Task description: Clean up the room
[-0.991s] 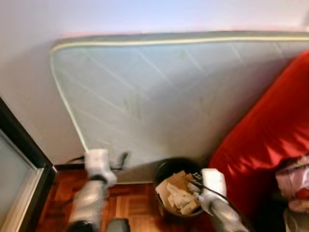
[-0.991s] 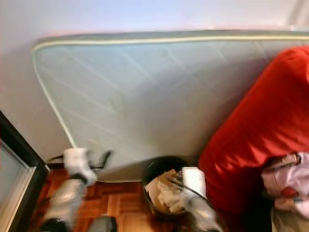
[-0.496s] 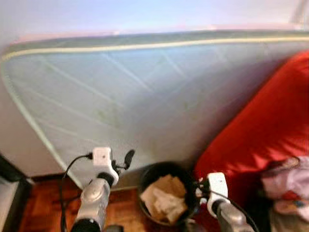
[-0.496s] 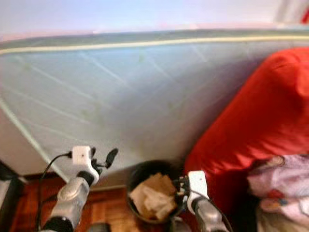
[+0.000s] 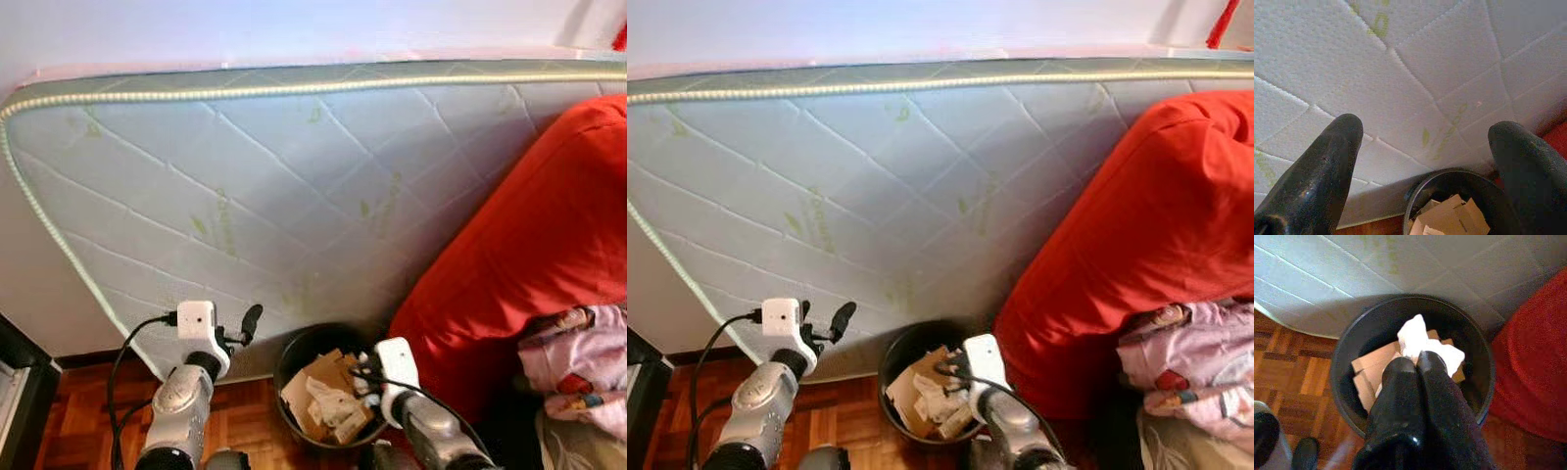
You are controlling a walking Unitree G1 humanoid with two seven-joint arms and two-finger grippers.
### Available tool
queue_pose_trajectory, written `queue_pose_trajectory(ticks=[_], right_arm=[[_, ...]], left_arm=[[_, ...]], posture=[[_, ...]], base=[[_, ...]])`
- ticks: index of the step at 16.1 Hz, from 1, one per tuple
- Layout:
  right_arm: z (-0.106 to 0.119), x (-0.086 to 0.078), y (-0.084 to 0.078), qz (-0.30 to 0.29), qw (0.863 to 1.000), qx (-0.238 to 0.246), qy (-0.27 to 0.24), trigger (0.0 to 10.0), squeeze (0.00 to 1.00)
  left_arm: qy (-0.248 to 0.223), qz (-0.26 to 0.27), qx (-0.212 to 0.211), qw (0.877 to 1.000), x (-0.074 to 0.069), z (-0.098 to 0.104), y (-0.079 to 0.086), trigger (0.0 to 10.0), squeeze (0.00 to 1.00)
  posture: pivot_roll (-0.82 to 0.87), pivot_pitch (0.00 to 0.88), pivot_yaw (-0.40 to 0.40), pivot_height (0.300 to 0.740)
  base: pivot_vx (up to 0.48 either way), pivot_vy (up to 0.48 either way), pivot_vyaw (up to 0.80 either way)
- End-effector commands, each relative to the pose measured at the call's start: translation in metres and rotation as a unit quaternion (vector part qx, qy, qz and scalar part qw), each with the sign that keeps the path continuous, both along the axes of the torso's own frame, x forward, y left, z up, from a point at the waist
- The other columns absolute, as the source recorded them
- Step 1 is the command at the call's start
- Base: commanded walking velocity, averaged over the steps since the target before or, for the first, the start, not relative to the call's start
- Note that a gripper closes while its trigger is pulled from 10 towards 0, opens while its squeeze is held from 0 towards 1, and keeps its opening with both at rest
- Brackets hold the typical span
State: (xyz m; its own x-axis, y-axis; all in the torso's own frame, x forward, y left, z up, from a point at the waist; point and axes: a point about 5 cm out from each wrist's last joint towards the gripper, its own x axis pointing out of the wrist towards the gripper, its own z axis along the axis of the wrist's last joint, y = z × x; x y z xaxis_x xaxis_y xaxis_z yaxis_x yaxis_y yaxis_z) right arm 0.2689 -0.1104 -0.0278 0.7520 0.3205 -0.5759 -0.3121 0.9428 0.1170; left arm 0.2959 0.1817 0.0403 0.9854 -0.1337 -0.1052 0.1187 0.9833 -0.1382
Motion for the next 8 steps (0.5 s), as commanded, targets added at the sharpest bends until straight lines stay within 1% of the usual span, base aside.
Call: queue_pose_trajectory(ticks=[1, 2, 3, 6, 7, 8], right_arm=[[0.007, 0.009, -0.003, -0.015, 1.000, 0.005, -0.014, 10.0, 0.00], [0.023, 0.026, -0.006, -0.058, 0.997, 0.038, -0.039, 10.0, 0.00], [0.033, 0.037, -0.006, -0.070, 0.995, 0.051, -0.057, 10.0, 0.00], [0.040, 0.043, -0.004, -0.065, 0.994, 0.056, -0.070, 10.0, 0.00], [0.043, 0.045, -0.003, -0.066, 0.993, 0.058, -0.076, 10.0, 0.00], [0.043, 0.045, -0.003, -0.066, 0.993, 0.058, -0.077, 10.0, 0.00]], left_arm=[[0.003, 0.004, -0.006, 1.000, -0.003, -0.002, 0.001, 10.0, 0.00], [0.000, 0.004, -0.005, 1.000, -0.005, -0.001, 0.001, 10.0, 0.00], [-0.005, 0.004, -0.004, 1.000, -0.005, 0.002, 0.002, 10.0, 0.00], [-0.013, 0.003, -0.003, 1.000, -0.005, 0.006, 0.002, 10.0, 0.00], [-0.019, 0.002, -0.002, 1.000, -0.006, 0.009, 0.002, 10.0, 0.00], [-0.020, 0.002, -0.001, 1.000, -0.007, 0.010, 0.002, 10.0, 0.00]], posture=[[0.10, 0.090, -0.081, 0.644], [0.11, 0.107, -0.082, 0.644], [0.12, 0.113, -0.081, 0.644], [0.13, 0.133, -0.080, 0.644], [0.14, 0.153, -0.078, 0.644], [0.14, 0.158, -0.078, 0.644]], base=[[0.000, 0.000, 0.00], [0.000, 0.000, 0.00], [0.000, 0.000, 0.00], [0.000, 0.000, 0.00], [0.000, 0.000, 0.00], [0.000, 0.000, 0.00]])
